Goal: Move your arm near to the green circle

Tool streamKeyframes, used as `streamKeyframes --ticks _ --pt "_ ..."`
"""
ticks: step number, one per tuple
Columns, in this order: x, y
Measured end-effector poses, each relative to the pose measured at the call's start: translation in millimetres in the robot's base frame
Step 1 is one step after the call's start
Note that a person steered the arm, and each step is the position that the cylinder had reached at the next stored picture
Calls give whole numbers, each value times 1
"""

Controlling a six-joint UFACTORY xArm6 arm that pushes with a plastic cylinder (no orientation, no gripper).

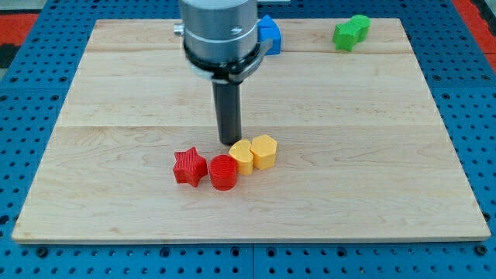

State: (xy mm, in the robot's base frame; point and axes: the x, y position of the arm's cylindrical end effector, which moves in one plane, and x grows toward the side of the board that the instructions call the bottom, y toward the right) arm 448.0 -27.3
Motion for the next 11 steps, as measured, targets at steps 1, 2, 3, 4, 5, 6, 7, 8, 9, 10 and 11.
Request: streamKeyframes --ticks 1,2,3,4,5,6,7,8,9,10,11 --pt "-35 38" --pt "-63 160" --pt "-114 282" --pt "-192 349" --pt "-257 362" --pt "-257 353" --pt "-257 320" --pt "-257 289" --pt "-257 252" --pt "-246 236" --pt "-222 226"
